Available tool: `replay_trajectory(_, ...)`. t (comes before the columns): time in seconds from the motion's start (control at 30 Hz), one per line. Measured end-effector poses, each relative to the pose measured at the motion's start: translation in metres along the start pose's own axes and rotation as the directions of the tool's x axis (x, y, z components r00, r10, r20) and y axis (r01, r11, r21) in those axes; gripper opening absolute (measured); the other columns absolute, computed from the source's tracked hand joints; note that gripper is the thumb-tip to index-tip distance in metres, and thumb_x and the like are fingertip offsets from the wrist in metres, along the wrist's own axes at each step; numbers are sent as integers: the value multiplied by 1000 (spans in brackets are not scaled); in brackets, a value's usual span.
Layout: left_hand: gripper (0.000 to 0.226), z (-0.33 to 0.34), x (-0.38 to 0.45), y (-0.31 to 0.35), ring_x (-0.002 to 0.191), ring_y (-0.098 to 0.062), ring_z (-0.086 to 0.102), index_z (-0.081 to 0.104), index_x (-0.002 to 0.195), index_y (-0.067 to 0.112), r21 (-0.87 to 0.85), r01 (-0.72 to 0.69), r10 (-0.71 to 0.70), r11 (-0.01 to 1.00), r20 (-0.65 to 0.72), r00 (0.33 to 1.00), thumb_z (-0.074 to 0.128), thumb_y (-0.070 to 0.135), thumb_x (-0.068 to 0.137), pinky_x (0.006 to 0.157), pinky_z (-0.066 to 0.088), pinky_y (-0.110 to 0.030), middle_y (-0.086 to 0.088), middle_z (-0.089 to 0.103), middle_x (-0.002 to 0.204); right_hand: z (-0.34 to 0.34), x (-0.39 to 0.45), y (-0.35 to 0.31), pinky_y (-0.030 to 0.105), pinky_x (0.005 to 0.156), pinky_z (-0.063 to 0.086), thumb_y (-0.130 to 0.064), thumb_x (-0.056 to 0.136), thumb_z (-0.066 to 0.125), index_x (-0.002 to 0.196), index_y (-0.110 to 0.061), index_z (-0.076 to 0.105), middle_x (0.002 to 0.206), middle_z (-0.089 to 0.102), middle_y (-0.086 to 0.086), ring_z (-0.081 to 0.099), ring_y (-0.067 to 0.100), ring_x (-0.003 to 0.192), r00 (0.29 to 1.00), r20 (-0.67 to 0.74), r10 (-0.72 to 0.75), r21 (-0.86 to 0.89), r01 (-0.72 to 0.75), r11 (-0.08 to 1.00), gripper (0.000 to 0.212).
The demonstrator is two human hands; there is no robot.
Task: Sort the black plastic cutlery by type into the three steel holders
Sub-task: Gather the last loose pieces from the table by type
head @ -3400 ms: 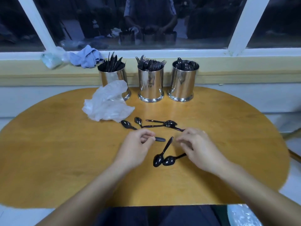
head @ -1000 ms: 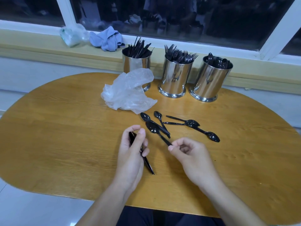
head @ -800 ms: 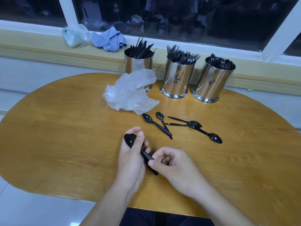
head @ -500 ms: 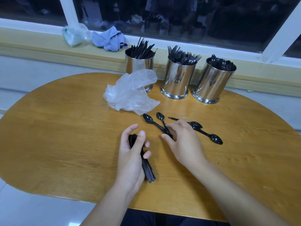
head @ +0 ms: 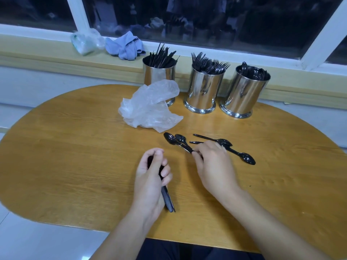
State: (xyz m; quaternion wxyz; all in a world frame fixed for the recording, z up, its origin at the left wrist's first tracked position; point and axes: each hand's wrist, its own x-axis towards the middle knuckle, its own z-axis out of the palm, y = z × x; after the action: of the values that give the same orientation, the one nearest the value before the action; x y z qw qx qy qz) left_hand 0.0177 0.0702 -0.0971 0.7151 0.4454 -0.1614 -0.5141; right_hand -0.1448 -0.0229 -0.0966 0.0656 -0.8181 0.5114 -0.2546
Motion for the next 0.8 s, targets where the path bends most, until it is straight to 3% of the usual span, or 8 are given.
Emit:
replay_trajectory(0.07, 27, 3, 1, 0, 64, -12, 40, 70, 118, 13, 29, -15, 15, 999, -7, 1000, 64, 39, 112, 51, 29, -26, -3, 55, 88, -16, -17, -11, 26, 71, 44, -25, 108, 65, 93, -27, 71, 80, 63, -14, 56, 6, 75, 987, 113, 116, 308, -145, 940, 16)
replay_trajectory(0.13, 38, 8, 0, 0, 64, -12, 41, 70, 122, 12, 42, -52, 53, 998, -6, 999, 63, 48, 110, 52, 28, -28, -2, 56, 89, -31, -36, -25, 23, 63, 42, -26, 109, 65, 88, -25, 71, 72, 63, -9, 54, 5, 66, 952, 266, 154, 523, -276, 807, 22)
replay_trajectory(0.27, 60, 19, -2, -3, 71, -13, 50, 65, 130, 12, 17, -74, 75, 997, -45, 996, 70, 62, 97, 58, 40, -28, 0, 56, 88, -46, -64, -45, 35, 64, 47, -26, 109, 64, 90, -21, 75, 75, 66, -2, 55, 9, 66, 937, 341, 75, 613, -282, 738, 22)
replay_trajectory(0.37, 50, 21, 0, -7, 80, -14, 54, 68, 132, 15, 6, -53, 53, 999, -79, 996, 71, 54, 101, 70, 44, -31, -1, 55, 96, -41, -72, -48, 34, 62, 44, -23, 107, 68, 86, -18, 74, 70, 63, -1, 50, 8, 64, 926, 366, 92, 644, -323, 694, 23)
replay_trajectory(0.5, 22, 19, 3, -11, 79, -15, 53, 72, 126, 13, -58, -23, 18, 998, -89, 996, 67, 29, 112, 65, 43, -31, -3, 56, 96, -35, -75, -48, 34, 61, 46, -26, 104, 70, 83, -22, 73, 73, 66, -4, 55, 7, 64, 932, 357, 59, 589, -274, 760, 22)
replay_trajectory(0.6, 13, 11, 6, -11, 77, -16, 57, 72, 121, 18, -82, 0, -7, 997, -91, 996, 68, 26, 112, 65, 49, -29, -3, 58, 96, -33, -66, -39, 31, 64, 50, -50, 97, 75, 83, -30, 74, 78, 64, -10, 61, 16, 72, 969, 243, 34, 439, -141, 887, 25)
replay_trajectory(0.7, 20, 7, 7, -7, 72, -11, 57, 75, 125, 19, -12, -21, 20, 1000, -72, 997, 71, 31, 109, 58, 49, -24, 0, 62, 96, -17, -35, -12, 32, 68, 52, -51, 95, 78, 98, -31, 80, 85, 60, -17, 57, 9, 73, 998, 43, 50, 289, -60, 955, 21)
replay_trajectory(0.8, 25, 7, 5, -6, 63, -10, 46, 76, 124, 15, 34, -42, 43, 999, -24, 999, 72, 32, 106, 49, 39, -21, 0, 61, 94, 6, -6, 12, 34, 80, 56, -44, 96, 80, 122, -26, 78, 103, 60, -12, 62, 11, 90, 995, 29, 95, 122, -98, 988, 31)
